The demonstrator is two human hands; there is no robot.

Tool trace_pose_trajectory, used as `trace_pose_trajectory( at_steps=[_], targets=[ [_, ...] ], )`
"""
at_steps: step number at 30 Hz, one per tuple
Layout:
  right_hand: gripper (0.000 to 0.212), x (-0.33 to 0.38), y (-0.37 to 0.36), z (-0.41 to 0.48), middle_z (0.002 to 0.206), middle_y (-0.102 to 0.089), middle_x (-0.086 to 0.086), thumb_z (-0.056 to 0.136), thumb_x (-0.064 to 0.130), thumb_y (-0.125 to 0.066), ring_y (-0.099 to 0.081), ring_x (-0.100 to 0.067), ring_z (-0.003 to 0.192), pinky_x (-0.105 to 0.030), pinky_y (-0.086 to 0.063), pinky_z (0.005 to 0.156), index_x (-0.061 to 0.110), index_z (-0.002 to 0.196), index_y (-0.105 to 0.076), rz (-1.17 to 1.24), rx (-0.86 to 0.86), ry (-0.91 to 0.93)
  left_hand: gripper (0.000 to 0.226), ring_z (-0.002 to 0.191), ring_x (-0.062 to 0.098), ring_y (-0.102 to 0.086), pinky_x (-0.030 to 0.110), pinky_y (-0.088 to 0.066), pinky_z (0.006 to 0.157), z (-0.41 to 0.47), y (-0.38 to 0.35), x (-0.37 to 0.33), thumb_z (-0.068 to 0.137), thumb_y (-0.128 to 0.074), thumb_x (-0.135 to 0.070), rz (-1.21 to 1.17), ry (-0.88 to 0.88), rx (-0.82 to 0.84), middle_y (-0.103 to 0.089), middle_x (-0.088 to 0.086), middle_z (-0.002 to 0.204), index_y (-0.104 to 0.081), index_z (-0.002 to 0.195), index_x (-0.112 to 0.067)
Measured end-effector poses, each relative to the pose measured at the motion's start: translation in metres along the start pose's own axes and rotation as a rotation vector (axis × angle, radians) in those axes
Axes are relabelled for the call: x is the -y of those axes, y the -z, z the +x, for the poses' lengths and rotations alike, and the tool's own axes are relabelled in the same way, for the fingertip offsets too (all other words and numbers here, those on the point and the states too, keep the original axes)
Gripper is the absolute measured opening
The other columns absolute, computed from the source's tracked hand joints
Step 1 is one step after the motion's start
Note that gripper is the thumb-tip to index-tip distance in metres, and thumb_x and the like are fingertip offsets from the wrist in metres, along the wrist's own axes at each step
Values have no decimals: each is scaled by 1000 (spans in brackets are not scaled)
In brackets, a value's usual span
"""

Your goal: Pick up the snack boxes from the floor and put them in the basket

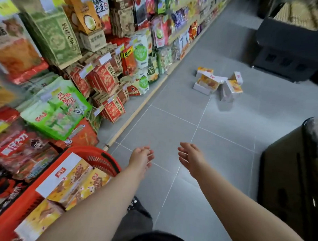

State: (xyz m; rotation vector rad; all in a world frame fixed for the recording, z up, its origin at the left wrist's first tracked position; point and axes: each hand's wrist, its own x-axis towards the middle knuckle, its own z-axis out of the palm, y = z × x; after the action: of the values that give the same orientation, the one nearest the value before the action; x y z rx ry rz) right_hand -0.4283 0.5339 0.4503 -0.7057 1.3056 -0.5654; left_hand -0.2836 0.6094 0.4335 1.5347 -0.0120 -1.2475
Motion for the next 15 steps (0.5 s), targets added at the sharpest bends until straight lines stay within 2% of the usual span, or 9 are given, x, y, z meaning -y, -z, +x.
trace_pose_trajectory(
  at_steps=[3, 6, 10, 15],
  targets=[
    [7, 17, -18, 40, 82, -59, -1, 89, 21, -62, -55, -12, 69, -23, -47, 69, 19, 84, -58, -58, 21, -20, 22, 69, 11, -54, 25, -37, 62, 41, -1, -11, 96, -38, -6, -13, 42, -62, -58, -1, 81, -50, 85, -20],
    [7, 34, -43, 79, 84, -59, -1, 90, 22, -62, -55, -12, 71, -23, -48, 70, 18, 85, -58, -115, 49, -43, 16, 73, 11, -56, 26, -40, 64, 82, 4, -29, 96, -39, -8, -27, 78, -104, -59, -1, 84, -51, 94, -19],
    [7, 58, -89, 126, 84, -60, -2, 88, 22, -63, -57, -13, 72, -25, -48, 69, 18, 84, -59, -224, 135, -74, 19, 69, 11, -55, 26, -39, 61, 125, 20, -58, 95, -40, -6, -74, 98, -212, -58, -1, 81, -52, 89, -19],
    [8, 81, -163, 178, 87, -61, -3, 88, 22, -64, -57, -15, 75, -27, -49, 71, 16, 88, -59, -423, 322, -111, 22, 59, 8, -51, 23, -33, 55, 163, 57, -97, 96, -41, -7, -211, 67, -392, -54, -2, 72, -54, 83, -20]
  ],
)
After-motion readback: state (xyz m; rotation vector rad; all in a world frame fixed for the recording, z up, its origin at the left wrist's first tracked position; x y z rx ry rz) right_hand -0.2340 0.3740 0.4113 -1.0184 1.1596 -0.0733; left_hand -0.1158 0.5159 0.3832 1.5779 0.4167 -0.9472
